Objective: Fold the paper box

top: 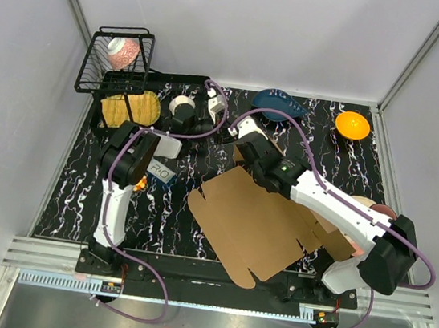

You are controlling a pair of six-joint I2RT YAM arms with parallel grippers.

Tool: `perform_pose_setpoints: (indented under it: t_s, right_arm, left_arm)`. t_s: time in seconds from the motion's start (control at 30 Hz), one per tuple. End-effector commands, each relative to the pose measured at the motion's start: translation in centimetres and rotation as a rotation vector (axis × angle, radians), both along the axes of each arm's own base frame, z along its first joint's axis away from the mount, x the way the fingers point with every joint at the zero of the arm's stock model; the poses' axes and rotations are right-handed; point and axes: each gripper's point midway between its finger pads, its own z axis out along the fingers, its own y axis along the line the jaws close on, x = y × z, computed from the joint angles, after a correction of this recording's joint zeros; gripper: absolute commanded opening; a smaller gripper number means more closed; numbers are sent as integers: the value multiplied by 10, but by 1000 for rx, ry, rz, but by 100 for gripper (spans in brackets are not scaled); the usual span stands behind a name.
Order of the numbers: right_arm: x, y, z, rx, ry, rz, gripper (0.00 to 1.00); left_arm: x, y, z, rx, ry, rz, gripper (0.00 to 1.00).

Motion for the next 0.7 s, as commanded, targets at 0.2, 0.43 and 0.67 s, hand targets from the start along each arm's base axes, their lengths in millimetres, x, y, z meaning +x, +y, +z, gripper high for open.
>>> perform_pose_setpoints:
  t_s: [0.2,0.43,0.67]
  right_arm:
    - [-7,12,-10,42,90,30,2]
    - [-10,9,-10,46,86,28,2]
    - [-8,10,-17,24,93,27,1]
  left_arm:
    - [-38,4,90,-120,21,41,0]
    - [-50,-5,78,-18,77,133,0]
    - [-56,-7,50,43,205,242,0]
